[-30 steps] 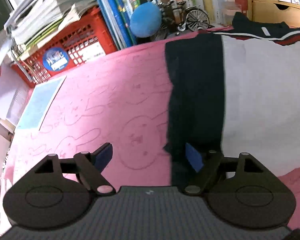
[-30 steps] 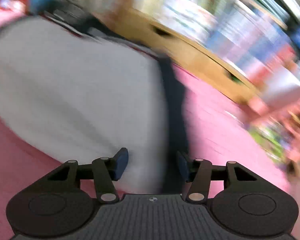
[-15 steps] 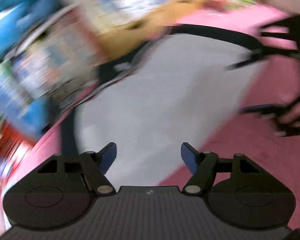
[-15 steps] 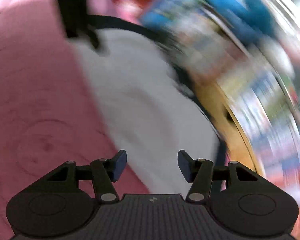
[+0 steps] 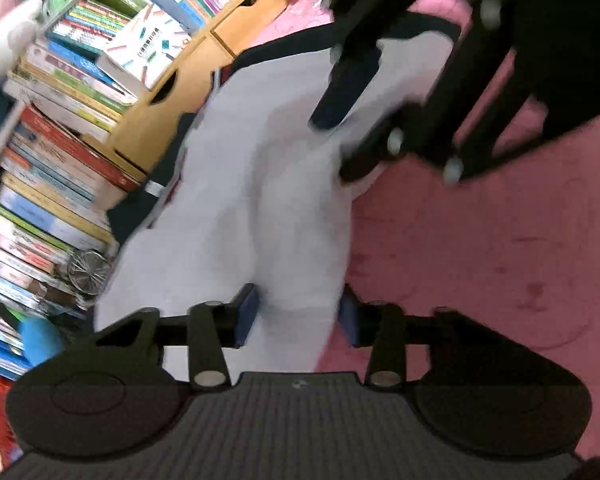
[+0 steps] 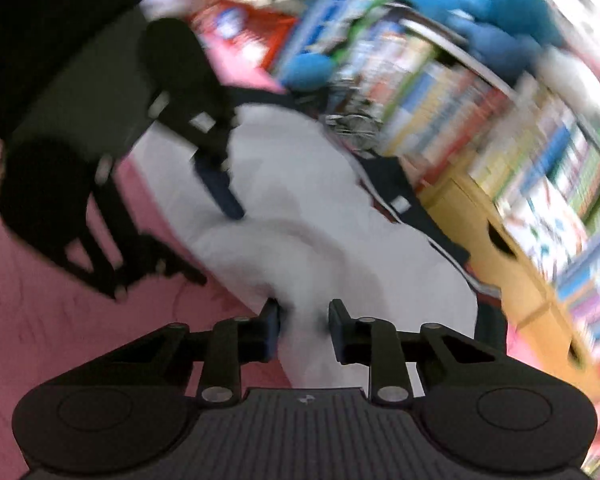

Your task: Fold clothes

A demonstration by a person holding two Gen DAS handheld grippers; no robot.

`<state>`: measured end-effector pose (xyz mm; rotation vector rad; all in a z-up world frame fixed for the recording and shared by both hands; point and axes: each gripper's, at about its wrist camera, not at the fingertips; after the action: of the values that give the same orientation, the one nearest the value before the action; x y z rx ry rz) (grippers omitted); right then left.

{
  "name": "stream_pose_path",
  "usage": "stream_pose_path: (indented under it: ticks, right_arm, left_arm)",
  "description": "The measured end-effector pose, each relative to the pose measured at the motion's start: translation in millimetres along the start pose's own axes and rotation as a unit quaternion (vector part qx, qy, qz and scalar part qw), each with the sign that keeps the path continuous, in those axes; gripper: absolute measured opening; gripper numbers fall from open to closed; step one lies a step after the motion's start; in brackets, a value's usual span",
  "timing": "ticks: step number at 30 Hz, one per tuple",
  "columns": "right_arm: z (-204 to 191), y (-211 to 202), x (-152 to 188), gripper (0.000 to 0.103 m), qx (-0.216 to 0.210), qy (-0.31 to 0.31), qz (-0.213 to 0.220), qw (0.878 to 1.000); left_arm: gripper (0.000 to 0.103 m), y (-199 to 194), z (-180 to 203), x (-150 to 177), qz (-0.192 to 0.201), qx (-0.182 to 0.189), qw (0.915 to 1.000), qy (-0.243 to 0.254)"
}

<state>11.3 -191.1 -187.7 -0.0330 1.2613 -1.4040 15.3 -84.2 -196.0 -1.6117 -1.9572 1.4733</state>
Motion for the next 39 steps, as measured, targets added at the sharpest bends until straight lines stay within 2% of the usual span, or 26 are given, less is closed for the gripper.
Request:
stream_pose_path:
  ticks: [1, 3, 4, 5, 8, 10, 12, 13, 14, 15, 18, 19, 20, 21, 23, 26, 29, 31, 33, 37, 39]
  right_arm:
    - [1, -4, 3, 0.029, 0.004, -0.001, 0.004, 1.000]
    - [-10, -10, 11, 0.042, 0.030, -0.069, 0.024, 0.997]
    - [-20, -11, 17, 0.056, 0.043, -0.109, 0.034, 0.993]
    - [-32, -11, 22, 0.065, 0.055, -0.148, 0.043, 0.986]
    - [-58, -1, 34, 0.066, 0.088, -0.231, 0.069, 0.966]
    - [-57, 8, 31, 0.062, 0.094, -0.237, 0.071, 0.964]
    - [-54, 17, 26, 0.040, 0.097, -0.235, 0.070, 0.965]
    - [-52, 21, 24, 0.018, 0.098, -0.235, 0.069, 0.965]
    - [-50, 26, 21, 0.015, 0.099, -0.234, 0.069, 0.965]
    - [-48, 30, 19, 0.013, 0.101, -0.233, 0.068, 0.965]
    - [-42, 40, 13, 0.012, 0.104, -0.232, 0.069, 0.965]
    - [-40, 38, 14, 0.011, 0.103, -0.233, 0.073, 0.964]
    - [-40, 36, 15, 0.010, 0.102, -0.236, 0.074, 0.964]
    - [-39, 35, 18, 0.010, 0.102, -0.240, 0.072, 0.963]
    - [-40, 29, 27, 0.009, 0.103, -0.249, 0.065, 0.961]
    - [-22, 28, 56, 0.008, 0.116, -0.243, 0.010, 0.963]
    - [6, 19, 101, 0.008, 0.127, -0.223, -0.064, 0.964]
    - [11, 7, 124, 0.008, 0.127, -0.238, -0.085, 0.959]
    - [14, -2, 133, 0.008, 0.122, -0.232, -0.097, 0.960]
    - [19, -17, 139, 0.010, 0.107, -0.193, -0.118, 0.968]
    - [20, -26, 142, 0.010, 0.098, -0.182, -0.130, 0.970]
  left_arm:
    - [0.024, 1, -7, -1, -0.001, 0.005, 0.9999, -0.014]
    - [0.016, -2, -28, -3, -0.001, 0.029, 0.9971, -0.070]
    - [0.016, -6, -34, -4, 0.003, 0.034, 0.9959, -0.084]
    - [0.015, -10, -40, -5, 0.008, 0.038, 0.9949, -0.093]
    - [0.011, -21, -46, -9, 0.021, 0.042, 0.9948, -0.091]
    - [0.011, -29, -46, -10, 0.028, 0.045, 0.9952, -0.082]
    - [0.013, -35, -43, -11, 0.033, 0.040, 0.9965, -0.066]
    - [0.015, -33, -36, -9, 0.032, 0.023, 0.9983, -0.044]
    - [0.019, -31, -28, -9, 0.034, 0.006, 0.9991, -0.023]
    - [0.029, -28, -20, -11, 0.038, -0.010, 0.9992, -0.004]
    - [0.040, -17, 2, -16, 0.048, -0.053, 0.9962, 0.048]
    - [0.040, -12, 7, -17, 0.050, -0.058, 0.9953, 0.059]
    - [0.034, -6, 10, -19, 0.045, -0.059, 0.9949, 0.068]
    - [0.020, 2, 9, -19, 0.027, -0.055, 0.9956, 0.070]
    - [0.013, 15, -4, -12, -0.018, -0.040, 0.9978, 0.050]
    - [0.014, 24, -28, 22, -0.082, -0.037, 0.9957, 0.023]
    - [0.014, 15, -45, 58, -0.120, -0.039, 0.9920, 0.007]
    - [0.014, 11, -54, 73, -0.145, -0.038, 0.9886, -0.015]
    - [0.014, 6, -60, 85, -0.162, -0.038, 0.9855, -0.035]
    - [0.014, -2, -62, 99, -0.187, -0.037, 0.9809, -0.039]
    - [0.019, -9, -73, 114, -0.219, -0.037, 0.9727, -0.069]
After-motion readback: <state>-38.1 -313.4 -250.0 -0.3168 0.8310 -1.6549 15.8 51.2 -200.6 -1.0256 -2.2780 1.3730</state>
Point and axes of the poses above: each gripper's, at about its wrist camera, not at the fingertips, and y roughly the way its jaws point, z to its right, x to its underside, and after that the axes turned 2 degrees about -z, right-handed
